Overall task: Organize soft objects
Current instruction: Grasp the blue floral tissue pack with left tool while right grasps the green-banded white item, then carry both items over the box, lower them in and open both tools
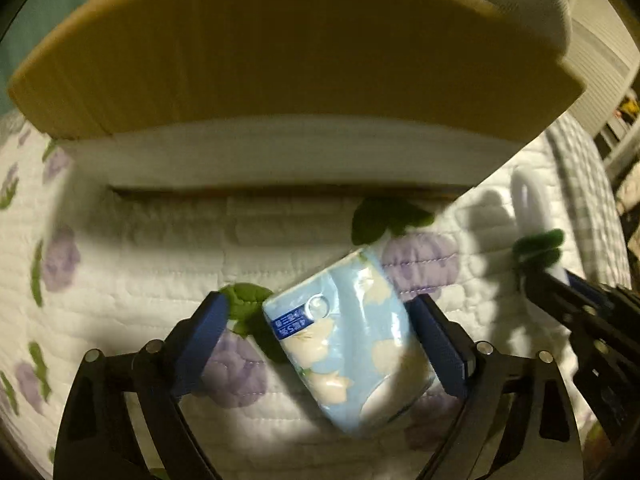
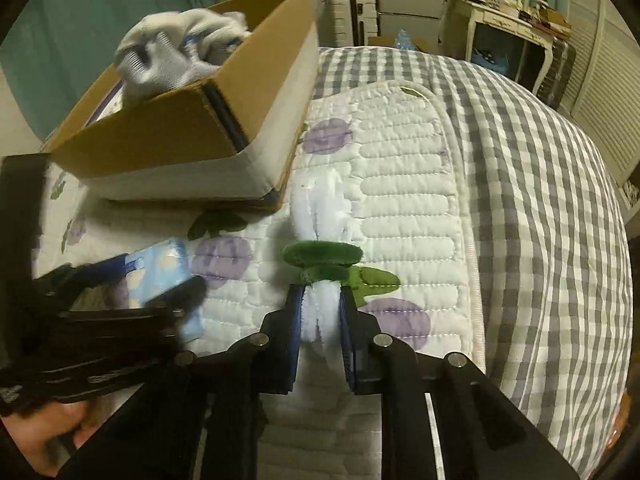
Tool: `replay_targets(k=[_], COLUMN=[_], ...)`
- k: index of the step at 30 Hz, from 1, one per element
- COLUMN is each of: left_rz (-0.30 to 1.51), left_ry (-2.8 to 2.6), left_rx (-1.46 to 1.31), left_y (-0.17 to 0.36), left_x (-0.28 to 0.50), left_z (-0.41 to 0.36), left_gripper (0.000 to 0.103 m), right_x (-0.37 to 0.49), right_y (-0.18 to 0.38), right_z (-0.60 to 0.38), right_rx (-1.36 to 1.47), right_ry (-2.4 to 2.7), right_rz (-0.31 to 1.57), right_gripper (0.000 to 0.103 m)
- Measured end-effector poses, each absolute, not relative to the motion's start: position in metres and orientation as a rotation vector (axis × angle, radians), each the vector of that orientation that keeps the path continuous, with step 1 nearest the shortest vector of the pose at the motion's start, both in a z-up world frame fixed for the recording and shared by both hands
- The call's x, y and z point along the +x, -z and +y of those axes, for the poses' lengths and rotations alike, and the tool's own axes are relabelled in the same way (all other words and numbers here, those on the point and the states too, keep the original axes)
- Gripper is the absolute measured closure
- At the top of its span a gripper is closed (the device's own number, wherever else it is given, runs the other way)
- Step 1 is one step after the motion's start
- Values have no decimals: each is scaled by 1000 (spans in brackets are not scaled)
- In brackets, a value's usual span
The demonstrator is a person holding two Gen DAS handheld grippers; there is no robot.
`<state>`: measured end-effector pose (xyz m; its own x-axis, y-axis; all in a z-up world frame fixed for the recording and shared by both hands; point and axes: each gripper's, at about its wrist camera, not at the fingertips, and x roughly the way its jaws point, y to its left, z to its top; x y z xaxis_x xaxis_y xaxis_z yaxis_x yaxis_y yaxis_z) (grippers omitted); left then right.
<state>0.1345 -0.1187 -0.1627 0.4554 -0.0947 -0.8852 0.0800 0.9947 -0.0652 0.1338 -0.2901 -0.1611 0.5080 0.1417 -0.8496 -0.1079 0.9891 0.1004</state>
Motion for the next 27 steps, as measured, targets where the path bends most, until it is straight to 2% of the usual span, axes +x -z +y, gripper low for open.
replay_targets(k=[1, 3, 9, 17, 27], left_rz=[1073, 1050, 1039, 989, 866], left_ry=[109, 126, 144, 169, 199], left_rx=[-7, 2, -28, -30, -25], left_y=[162, 160, 150, 123, 62], left_x=[131, 126, 114, 86, 50], left_z=[-120, -121, -105, -78, -52], left_gripper=[13, 36, 46, 48, 48], right_x=[133, 133, 127, 91, 48], right_y=[163, 162, 162, 139, 87], right_z=[-286, -283, -277, -262, -235], right_rx=[25, 7, 6, 5, -27], right_ry=[-155, -159, -150, -169, -156], right_rz=[1026, 1019, 999, 958, 870], right_gripper=[86, 86, 86, 88, 88])
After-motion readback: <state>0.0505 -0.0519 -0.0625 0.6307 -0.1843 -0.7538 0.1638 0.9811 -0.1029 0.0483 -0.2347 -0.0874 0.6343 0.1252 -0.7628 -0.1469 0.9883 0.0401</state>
